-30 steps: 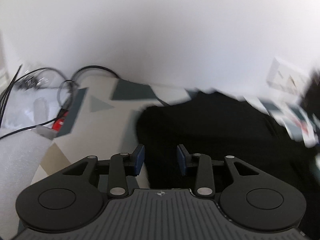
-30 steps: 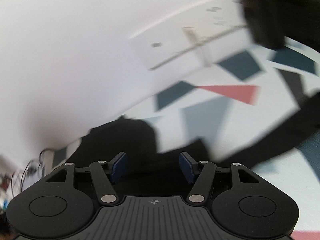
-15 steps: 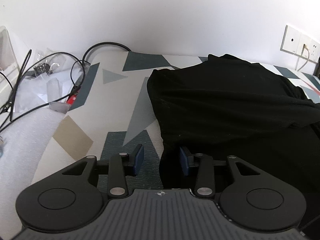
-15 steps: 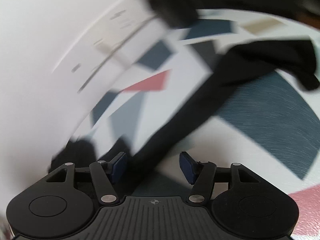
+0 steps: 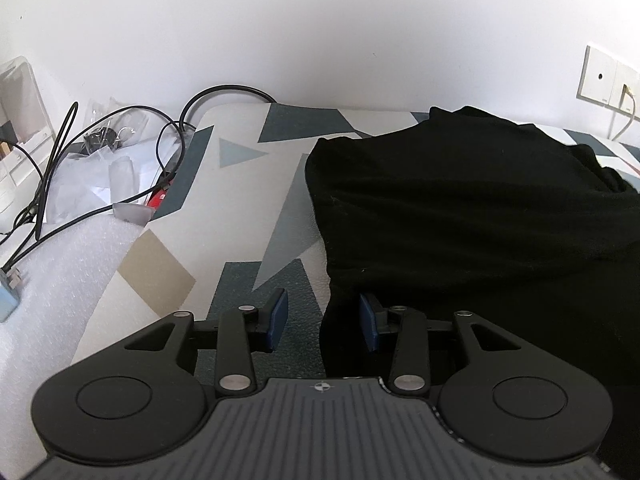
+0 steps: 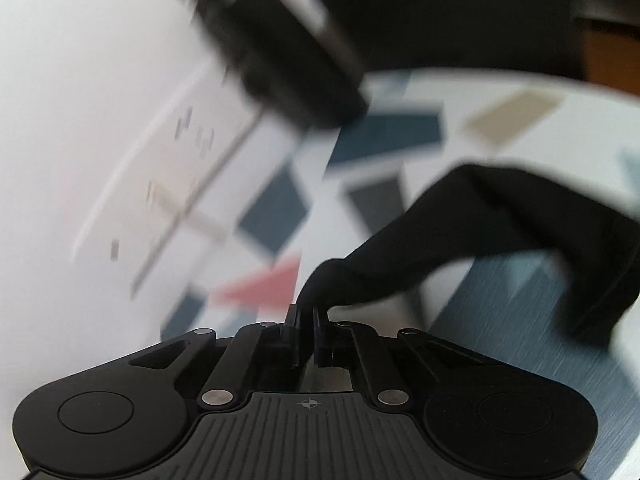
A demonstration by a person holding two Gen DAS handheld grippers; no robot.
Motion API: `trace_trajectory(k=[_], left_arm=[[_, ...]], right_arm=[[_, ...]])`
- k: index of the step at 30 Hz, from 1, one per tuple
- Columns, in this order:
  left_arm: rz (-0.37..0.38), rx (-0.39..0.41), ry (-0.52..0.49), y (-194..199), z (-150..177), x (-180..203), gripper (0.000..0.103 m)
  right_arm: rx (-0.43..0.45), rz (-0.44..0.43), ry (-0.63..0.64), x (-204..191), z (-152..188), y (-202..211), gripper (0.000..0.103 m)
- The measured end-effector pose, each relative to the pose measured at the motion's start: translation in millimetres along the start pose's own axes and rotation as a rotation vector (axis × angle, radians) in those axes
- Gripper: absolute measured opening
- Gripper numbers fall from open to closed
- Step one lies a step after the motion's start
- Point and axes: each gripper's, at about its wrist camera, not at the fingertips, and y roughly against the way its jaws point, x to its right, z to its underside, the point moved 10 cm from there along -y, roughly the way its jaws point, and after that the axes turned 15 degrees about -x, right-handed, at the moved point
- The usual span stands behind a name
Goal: Fold clothes
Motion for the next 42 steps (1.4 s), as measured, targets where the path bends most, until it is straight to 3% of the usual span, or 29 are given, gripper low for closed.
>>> trace_trajectory(k=[3,9,12,14,17,21,24,28,31,33,35,36,37,39,42], left_arm=[[-0.014,0.004,0.001,0,0,1,0.040],[-0.003,-0.003,0.030,-2,0,-2,0.040],[0.000,-0.003,0.039,-2,0,-3,0.040],[-0.001,-0.004,0.050,-2,0,-3,0.040],[-0.005,-0.015,0.054,0,0,2,0.039],[0.035,0.049,0.040,26,-8,29,0.039],[0.130,0.084,-0.026,42,-14,72,0.039],[0.301,0.016,-0.133,39,-3,144,0.040],[0.394,-0.038,-0.196,38,16,187,0.049],[0.437,-0.070,-0.240,36,28,210,0.056],[0.438,-0.076,-0.280,36,37,223,0.061],[0.438,-0.080,-0.300,35,41,229,0.064],[0.435,-0.084,-0.323,35,42,234,0.065],[0.419,-0.085,-0.345,34,42,237,0.065],[0.405,-0.090,-0.364,32,41,238,0.065]], right_arm=[[0.031,0.003,-0.067,18,-13,10,0.004],[0.082,0.095,-0.169,54,0,22,0.004],[0.076,0.113,-0.221,67,3,27,0.013],[0.062,0.109,-0.190,62,9,32,0.022],[0.008,0.098,-0.026,28,20,29,0.039],[-0.091,0.095,0.306,-31,42,7,0.049],[-0.137,0.123,0.508,-54,58,-16,0.051],[-0.210,0.208,0.723,-62,71,-51,0.051],[-0.229,0.219,0.844,-67,77,-60,0.056],[-0.254,0.209,0.903,-72,82,-62,0.052],[-0.279,0.199,0.961,-75,87,-64,0.028],[-0.292,0.192,0.987,-77,89,-64,0.023],[-0.305,0.183,1.008,-78,90,-64,0.006],[-0.299,0.187,1.000,-75,84,-63,0.002],[-0.227,0.231,0.876,-60,57,-60,0.002]])
